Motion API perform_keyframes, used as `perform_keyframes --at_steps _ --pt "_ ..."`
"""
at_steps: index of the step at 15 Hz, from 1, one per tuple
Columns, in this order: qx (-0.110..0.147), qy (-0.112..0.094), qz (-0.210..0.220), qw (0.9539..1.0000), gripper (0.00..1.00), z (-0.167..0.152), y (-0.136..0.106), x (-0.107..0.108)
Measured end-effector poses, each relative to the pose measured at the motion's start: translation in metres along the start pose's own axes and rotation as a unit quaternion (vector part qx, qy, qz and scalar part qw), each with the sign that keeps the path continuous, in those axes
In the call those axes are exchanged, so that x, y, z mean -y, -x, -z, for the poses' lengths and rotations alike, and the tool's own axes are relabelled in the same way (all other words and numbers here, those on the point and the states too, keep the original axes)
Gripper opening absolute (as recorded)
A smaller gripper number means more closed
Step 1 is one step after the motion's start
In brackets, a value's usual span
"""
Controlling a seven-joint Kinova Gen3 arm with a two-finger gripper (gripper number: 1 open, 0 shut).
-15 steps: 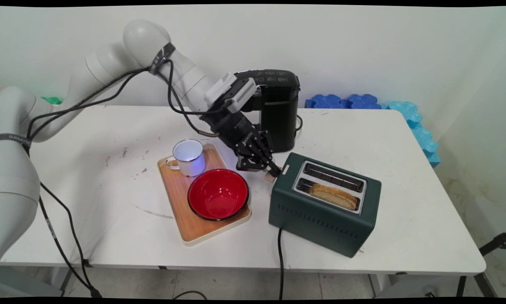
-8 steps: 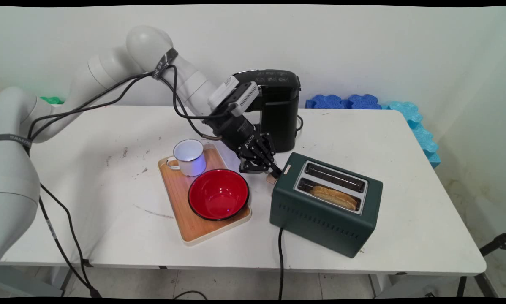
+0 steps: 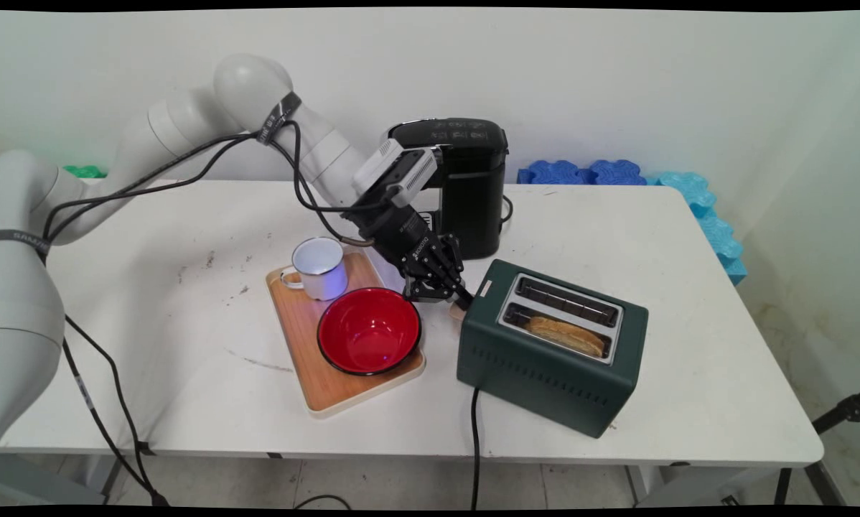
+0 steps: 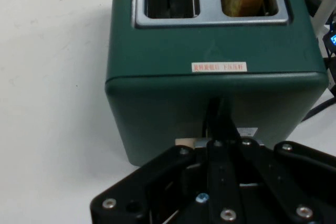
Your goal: Press the toaster switch
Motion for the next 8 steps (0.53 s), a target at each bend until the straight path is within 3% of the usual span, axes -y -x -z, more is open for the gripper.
perform_keyframes --at_steps 8 --pt "0.009 -0.001 0.009 0.9999 0.0 0.0004 0.0094 -0.0057"
